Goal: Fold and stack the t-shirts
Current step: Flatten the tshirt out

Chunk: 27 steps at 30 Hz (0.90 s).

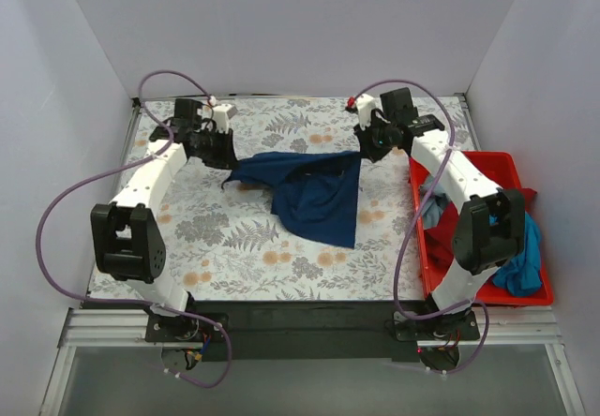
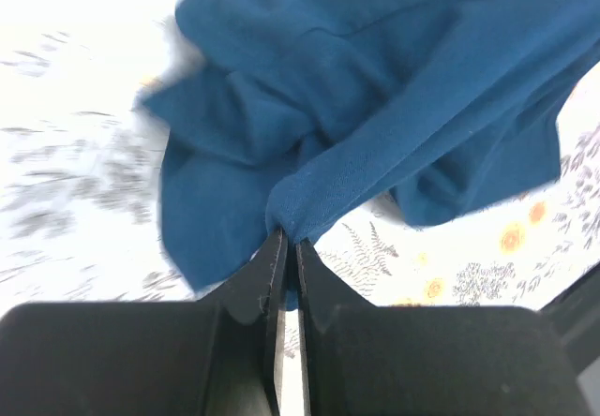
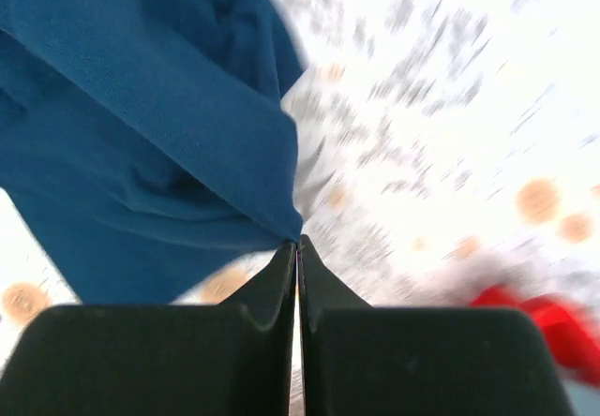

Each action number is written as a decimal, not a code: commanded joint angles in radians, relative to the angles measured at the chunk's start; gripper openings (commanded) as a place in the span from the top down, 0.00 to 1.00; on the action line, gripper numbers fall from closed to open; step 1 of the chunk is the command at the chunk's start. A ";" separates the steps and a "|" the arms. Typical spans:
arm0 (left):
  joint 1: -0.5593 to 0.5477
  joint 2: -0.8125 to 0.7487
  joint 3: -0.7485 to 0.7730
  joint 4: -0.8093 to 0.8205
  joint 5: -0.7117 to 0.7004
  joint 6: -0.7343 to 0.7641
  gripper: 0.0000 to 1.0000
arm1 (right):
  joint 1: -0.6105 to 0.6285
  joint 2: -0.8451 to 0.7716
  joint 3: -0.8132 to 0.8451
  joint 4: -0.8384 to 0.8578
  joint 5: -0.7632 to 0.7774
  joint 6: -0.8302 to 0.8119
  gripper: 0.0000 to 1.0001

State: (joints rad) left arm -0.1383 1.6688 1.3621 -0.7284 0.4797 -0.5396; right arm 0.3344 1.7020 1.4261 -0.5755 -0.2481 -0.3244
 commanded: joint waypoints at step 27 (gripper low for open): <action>0.189 0.081 0.158 -0.177 -0.105 -0.016 1.00 | -0.001 0.206 0.145 -0.187 0.023 -0.202 0.46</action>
State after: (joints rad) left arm 0.0509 1.7390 1.4746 -0.9142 0.3725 -0.5438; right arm 0.3359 1.9076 1.5673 -0.7570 -0.1673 -0.5404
